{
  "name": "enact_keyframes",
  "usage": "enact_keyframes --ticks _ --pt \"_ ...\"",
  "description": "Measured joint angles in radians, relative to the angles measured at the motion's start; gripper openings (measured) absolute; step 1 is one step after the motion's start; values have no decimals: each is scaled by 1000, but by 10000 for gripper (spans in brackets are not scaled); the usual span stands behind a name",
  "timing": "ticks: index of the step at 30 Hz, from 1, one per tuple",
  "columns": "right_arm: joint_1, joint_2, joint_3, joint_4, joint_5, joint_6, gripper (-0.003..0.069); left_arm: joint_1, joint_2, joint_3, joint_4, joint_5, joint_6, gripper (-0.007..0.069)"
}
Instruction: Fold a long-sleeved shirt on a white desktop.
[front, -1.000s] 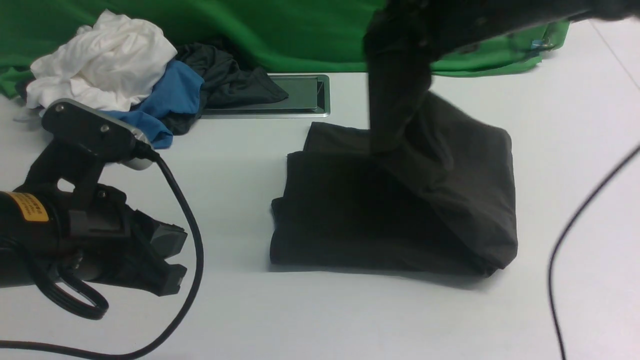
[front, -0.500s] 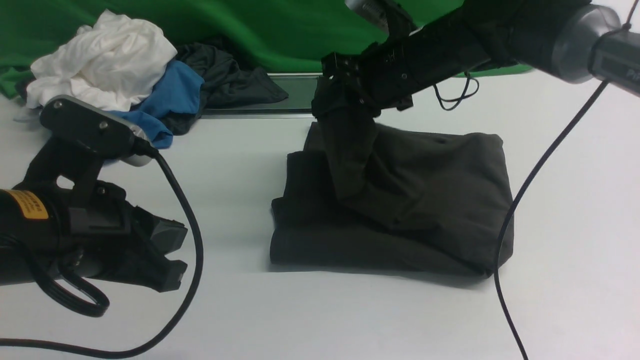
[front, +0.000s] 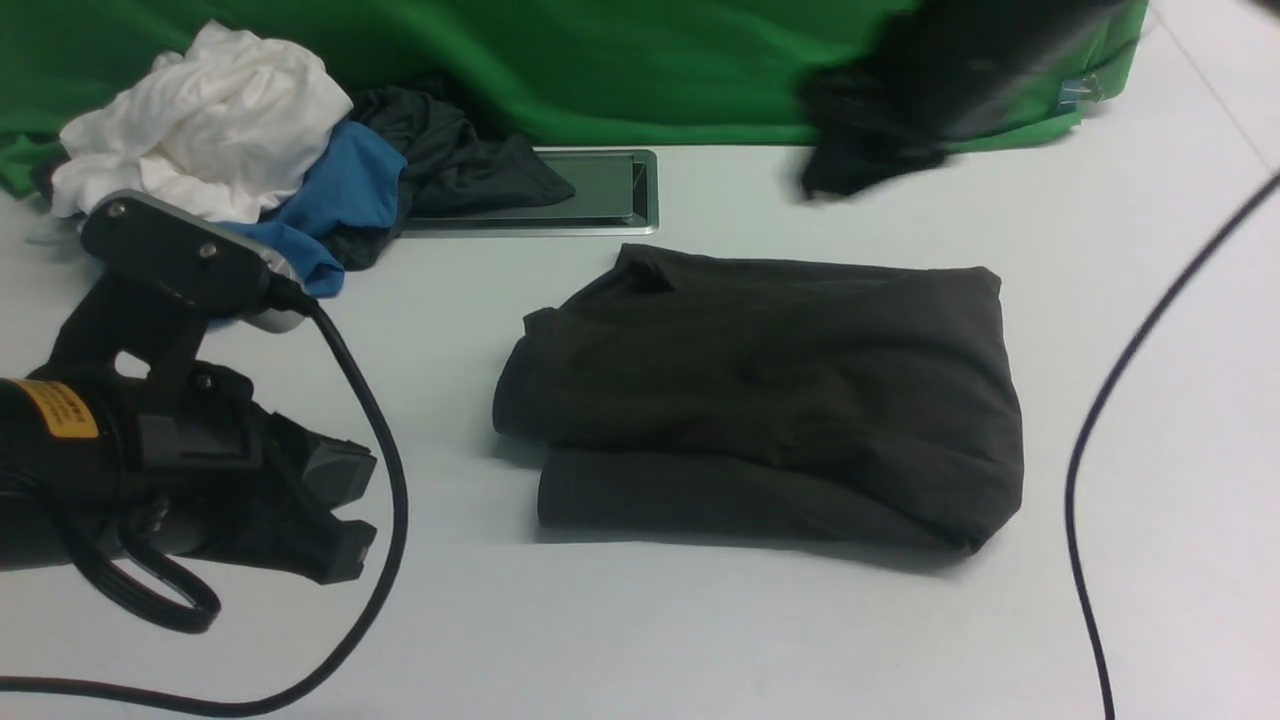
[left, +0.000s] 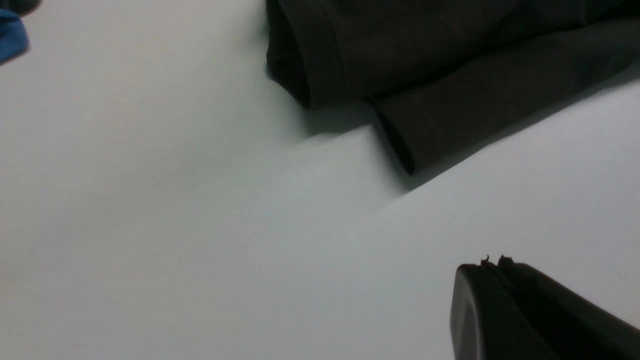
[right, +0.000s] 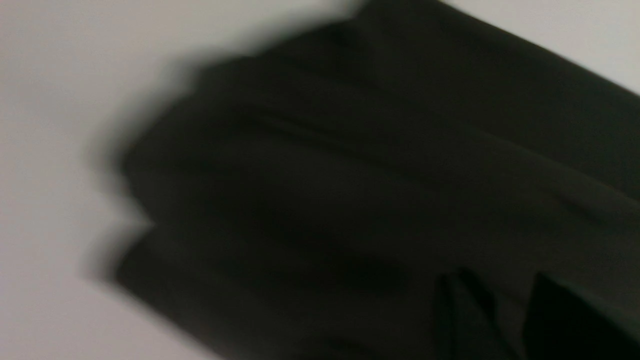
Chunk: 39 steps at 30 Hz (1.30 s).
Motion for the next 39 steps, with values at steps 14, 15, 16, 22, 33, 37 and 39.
enact_keyframes --ticks 14,15,16,22,33,37,39 --pt "-69 108 289 -217 -435 170 107 0 260 -169 -69 -22 90 19" --pt "-74 126 289 -214 -452 170 108 0 263 -169 -69 -22 100 19" --pt "-76 130 289 -212 -461 170 108 0 263 -169 -69 -22 102 19" --pt "-97 208 290 -203 -640 147 106 0 264 -169 -65 -22 130 19" --pt "-107 224 195 -204 -638 5 101 0 146 -109 -50 -67 132 19" --pt "-108 128 188 -200 -518 4 101 0 10 -28 -49 -153 132 19" --pt "-105 27 212 -193 -465 6 103 0 -74 40 -31 -196 131 19"
